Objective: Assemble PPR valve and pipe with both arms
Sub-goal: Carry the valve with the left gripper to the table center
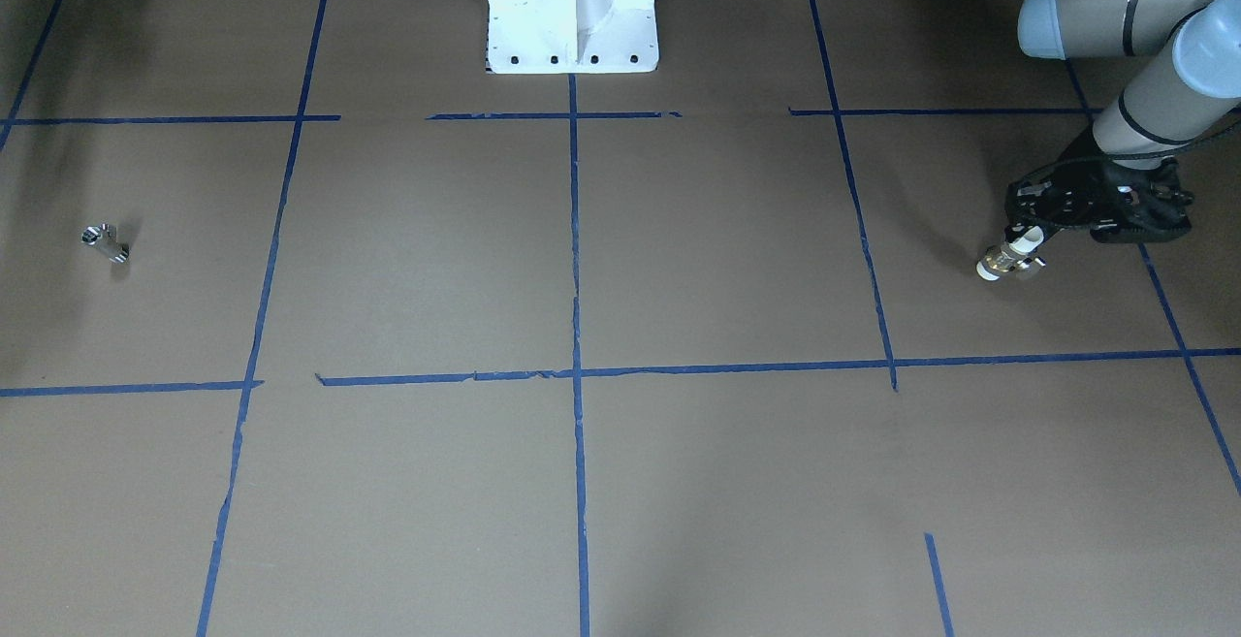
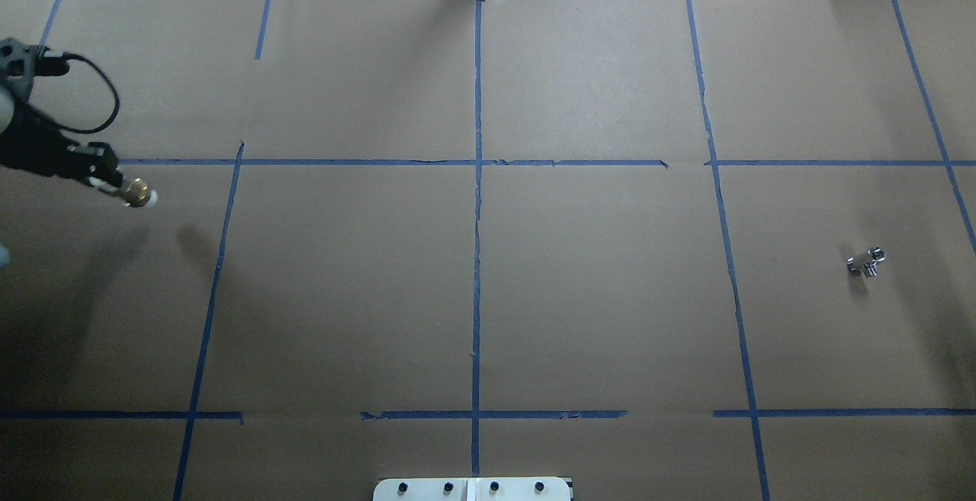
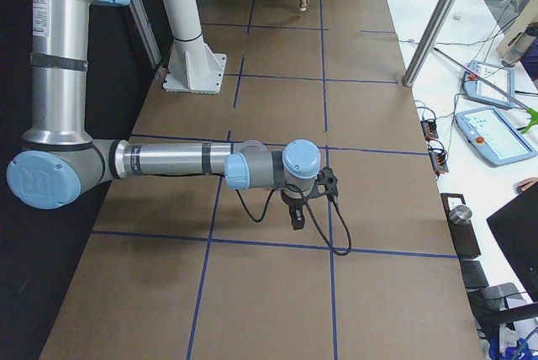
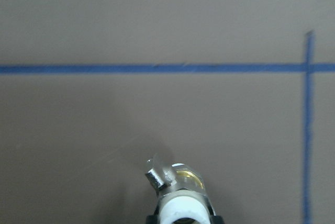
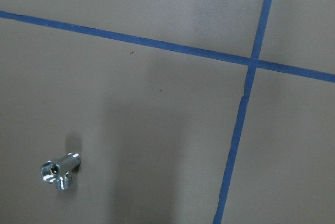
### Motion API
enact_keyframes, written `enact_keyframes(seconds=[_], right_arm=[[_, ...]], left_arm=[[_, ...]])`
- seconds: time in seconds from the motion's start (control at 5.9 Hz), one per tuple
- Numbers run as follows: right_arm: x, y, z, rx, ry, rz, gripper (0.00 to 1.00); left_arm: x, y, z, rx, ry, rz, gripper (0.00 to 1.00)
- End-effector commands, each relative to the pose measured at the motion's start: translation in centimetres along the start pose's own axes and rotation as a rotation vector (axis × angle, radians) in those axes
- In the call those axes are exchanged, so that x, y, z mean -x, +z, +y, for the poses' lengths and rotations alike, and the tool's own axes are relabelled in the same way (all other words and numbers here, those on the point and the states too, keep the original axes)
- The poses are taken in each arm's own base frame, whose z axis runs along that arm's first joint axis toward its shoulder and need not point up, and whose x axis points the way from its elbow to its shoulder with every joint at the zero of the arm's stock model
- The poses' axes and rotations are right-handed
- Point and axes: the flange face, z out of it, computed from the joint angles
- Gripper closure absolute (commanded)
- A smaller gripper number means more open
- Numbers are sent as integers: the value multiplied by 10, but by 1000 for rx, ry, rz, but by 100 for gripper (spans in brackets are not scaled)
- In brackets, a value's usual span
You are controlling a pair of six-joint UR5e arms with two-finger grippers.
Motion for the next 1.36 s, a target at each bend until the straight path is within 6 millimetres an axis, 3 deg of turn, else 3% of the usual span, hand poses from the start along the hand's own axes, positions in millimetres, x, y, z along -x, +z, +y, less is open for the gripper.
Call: enact_keyframes(seconds=[0.0,0.17,0.34,0.51,0.68,0.85,1.02,1.19], right_arm=[[2,-2,-3,-15,-18,2,0],[4,-4,-4,-34,-40,3,0],[5,-4,-4,-35,-43,3,0],[6,-4,-5,-37,-46,3,0],[6,-4,-5,-37,-46,3,0],[6,-4,-5,-37,-46,3,0],[5,-4,-4,-36,-46,3,0],[5,-4,-4,-36,-46,3,0]], left_arm=[[-145,-17,-16,26,7,74,100],[-220,-1,11,83,-30,116,100],[-276,5,23,64,-73,122,100],[-343,25,48,42,-64,112,100],[-404,39,46,44,-76,26,100],[-440,42,41,50,-75,10,100],[-460,54,53,59,-108,-2,100],[-473,58,52,52,-106,-12,100]])
